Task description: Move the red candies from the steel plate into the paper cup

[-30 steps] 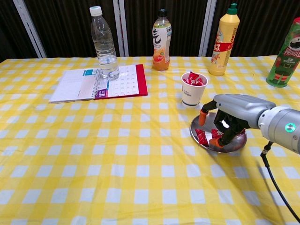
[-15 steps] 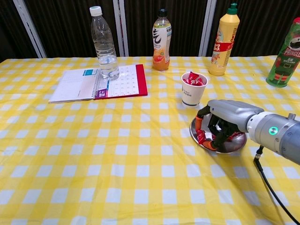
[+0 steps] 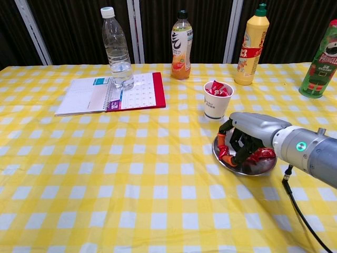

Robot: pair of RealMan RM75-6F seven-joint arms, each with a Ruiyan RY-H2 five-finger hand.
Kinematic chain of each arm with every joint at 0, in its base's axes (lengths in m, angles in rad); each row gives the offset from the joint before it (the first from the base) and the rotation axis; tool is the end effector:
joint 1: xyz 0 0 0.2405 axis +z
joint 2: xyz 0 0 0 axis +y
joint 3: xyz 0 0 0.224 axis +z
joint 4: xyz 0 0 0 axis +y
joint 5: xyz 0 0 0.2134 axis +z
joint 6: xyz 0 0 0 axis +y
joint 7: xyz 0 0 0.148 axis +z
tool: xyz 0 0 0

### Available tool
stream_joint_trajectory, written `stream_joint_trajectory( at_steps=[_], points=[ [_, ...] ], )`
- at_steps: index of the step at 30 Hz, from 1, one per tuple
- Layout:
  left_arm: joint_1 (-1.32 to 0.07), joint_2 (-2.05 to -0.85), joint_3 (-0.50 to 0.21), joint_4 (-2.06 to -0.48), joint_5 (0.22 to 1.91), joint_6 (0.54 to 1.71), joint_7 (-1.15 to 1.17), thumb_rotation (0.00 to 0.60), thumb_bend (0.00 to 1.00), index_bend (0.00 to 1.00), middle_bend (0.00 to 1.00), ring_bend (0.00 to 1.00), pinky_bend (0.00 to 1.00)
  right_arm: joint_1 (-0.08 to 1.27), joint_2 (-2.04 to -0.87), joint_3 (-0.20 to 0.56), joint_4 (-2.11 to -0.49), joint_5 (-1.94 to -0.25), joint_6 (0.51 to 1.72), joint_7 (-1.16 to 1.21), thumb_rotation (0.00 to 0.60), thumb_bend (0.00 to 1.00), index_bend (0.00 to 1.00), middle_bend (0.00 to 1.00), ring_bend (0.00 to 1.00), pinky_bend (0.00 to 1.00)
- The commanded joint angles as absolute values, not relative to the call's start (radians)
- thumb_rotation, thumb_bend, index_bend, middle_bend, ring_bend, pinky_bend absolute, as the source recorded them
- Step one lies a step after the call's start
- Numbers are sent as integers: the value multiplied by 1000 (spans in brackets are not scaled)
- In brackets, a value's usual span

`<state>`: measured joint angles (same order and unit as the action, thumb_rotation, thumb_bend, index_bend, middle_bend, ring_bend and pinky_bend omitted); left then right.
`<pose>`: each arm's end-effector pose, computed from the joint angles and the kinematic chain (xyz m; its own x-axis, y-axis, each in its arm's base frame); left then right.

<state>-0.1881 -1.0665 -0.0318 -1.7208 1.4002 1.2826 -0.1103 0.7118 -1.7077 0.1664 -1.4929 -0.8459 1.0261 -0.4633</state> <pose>-0.2721 0.2024 0.1215 0.2274 0.1912 0.9548 0.9723 0.0099 -0.2335 -0.1289 -0.2965 -0.0652 0.3086 -0.4053 0.8605 -0.9501 -0.1754 0.2580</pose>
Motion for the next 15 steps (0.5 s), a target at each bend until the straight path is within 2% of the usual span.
stream_joint_trajectory(
  at_steps=[1,9,15],
  points=[
    [-188,-1067,-32,-1722,1400,1282,-110,600,36,0,0,0,0,710,-1688,180,-1520,-864,1042,-458,600,531,577,811,901,1000],
    [-188,-1066,-31,-1725,1402,1283,-107,600,35,0,0,0,0,719,-1611,271,-1611,-887,1095,-441,600,531,577,811,901,1000],
    [-191,-1066,-33,-1728,1396,1277,-107,600,36,0,0,0,0,756,-1603,336,-1580,-858,1080,-431,600,532,577,811,901,1000]
  ],
)
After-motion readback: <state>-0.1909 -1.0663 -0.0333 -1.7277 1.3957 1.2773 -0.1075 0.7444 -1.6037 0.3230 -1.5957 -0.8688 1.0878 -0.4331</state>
